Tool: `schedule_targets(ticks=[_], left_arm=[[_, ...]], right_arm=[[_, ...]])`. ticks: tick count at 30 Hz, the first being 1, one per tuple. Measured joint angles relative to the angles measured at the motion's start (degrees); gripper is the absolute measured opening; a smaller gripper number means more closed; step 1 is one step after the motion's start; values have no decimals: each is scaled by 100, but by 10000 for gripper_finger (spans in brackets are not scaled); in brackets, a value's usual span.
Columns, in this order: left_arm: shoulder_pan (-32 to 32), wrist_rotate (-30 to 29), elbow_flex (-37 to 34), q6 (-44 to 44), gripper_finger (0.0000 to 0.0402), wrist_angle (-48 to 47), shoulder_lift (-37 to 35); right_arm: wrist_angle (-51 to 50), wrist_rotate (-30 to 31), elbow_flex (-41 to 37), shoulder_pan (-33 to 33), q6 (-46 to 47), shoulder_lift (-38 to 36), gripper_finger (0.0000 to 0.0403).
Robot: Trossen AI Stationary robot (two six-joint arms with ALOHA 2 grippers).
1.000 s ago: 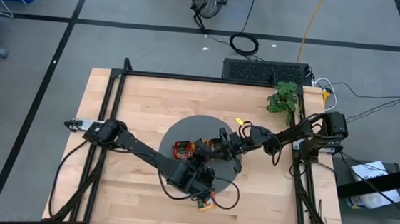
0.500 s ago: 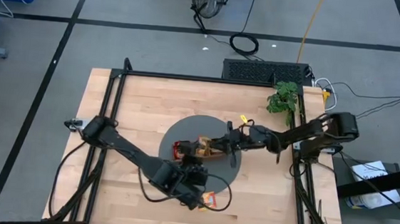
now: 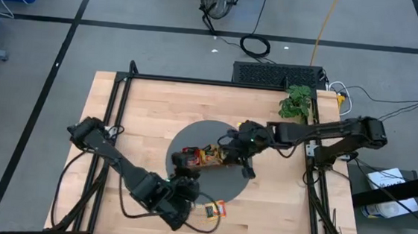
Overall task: Pick & Place Tea
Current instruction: Put the yellow tea bag into the middle section of the wooden organizer
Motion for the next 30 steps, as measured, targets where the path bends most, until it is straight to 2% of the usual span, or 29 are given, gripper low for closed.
schedule_targets(ticks=[2,7,14,18,23,30], left_arm=[[-21,-197,-471,-219,74,179,-260],[-4,-314,-1968,-339,74,1631,-1197],[16,286,-3680,653,74,4022,-2388],[61,734,-4469,1178,74,5199,-2864],[128,991,-5132,1443,74,6050,-3191],[132,1062,-5365,1739,74,6442,-3255]], right_arm=[[-197,-409,277,-60,-15,146,0],[-103,-1358,506,-231,-57,611,0],[192,-1408,495,-527,-106,1463,0],[354,-1694,495,-684,-73,1678,0],[330,-1698,495,-809,-10,1746,0],[297,-1670,493,-898,-36,1642,0]])
